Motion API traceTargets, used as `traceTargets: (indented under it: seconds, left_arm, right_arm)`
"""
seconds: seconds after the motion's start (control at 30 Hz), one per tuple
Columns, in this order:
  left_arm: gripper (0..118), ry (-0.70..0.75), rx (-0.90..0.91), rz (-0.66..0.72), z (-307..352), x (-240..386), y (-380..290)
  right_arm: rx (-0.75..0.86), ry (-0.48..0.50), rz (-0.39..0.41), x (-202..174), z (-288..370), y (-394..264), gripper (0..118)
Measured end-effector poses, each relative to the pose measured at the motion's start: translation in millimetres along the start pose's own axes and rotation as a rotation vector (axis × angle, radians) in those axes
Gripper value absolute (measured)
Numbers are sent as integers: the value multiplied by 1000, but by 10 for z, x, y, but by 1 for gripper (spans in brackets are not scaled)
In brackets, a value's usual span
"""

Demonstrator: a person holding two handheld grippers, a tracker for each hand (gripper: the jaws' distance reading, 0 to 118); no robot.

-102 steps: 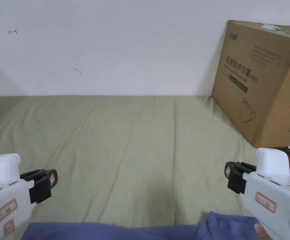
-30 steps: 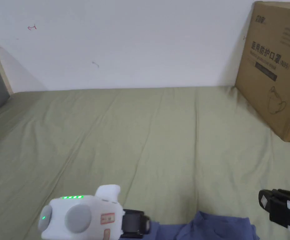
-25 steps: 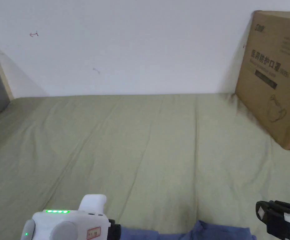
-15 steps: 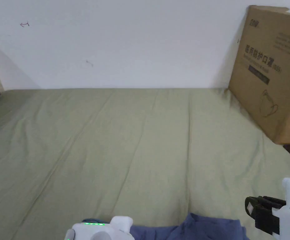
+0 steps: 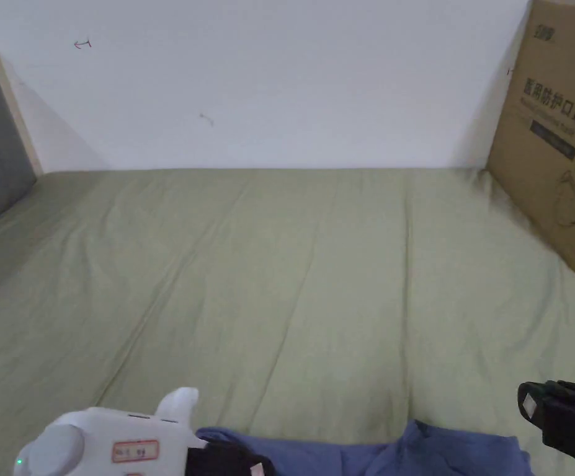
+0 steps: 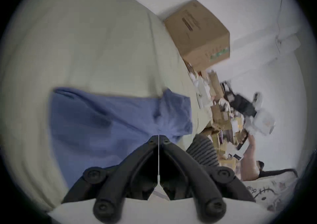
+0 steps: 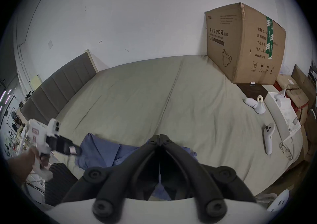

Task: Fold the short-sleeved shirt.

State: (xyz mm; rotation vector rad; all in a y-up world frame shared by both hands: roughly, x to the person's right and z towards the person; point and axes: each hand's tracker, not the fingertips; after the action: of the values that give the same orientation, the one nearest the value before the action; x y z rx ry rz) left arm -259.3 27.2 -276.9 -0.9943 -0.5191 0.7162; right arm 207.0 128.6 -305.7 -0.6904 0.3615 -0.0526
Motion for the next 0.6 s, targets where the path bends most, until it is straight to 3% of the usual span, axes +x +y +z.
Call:
traceTargets:
  seconds: [0.03,0.07,0.1,0.17,0.27,0.33,0.43,0.47,0.6]
  left_arm:
    - [6,12,30,49,114,-160,37]
    - [24,-3,57,91,199,-294,61]
    - [50,-14,82,136,292,-455,79]
    - [114,-23,98,194,385,-704,97]
    - [118,-29,77,191,458,-1012,101]
    - [118,-92,55,285,318,-1043,-10]
    - [118,-250,-15,436,28,-1222,-97]
    - [118,-307,-24,447,-102,-1501,-68]
    - [118,-557,-5,445,-489,-1537,-56]
  right_arm:
    - [-2,-2,3,-2,-12,4,0]
    - [-5,-4,3,-2,-26,4,0]
    - [-9,-7,-3,-6,-41,-4,0]
    - [-20,-8,-19,-9,-68,-18,0]
    - [-39,-14,-17,-45,-105,-42,0]
    - [-56,-18,-3,-82,-133,-52,0]
    - [-75,-16,4,-127,-178,-57,0]
    - [-80,-14,2,-137,-191,-55,0]
    - [-91,9,-24,-168,-236,-38,0]
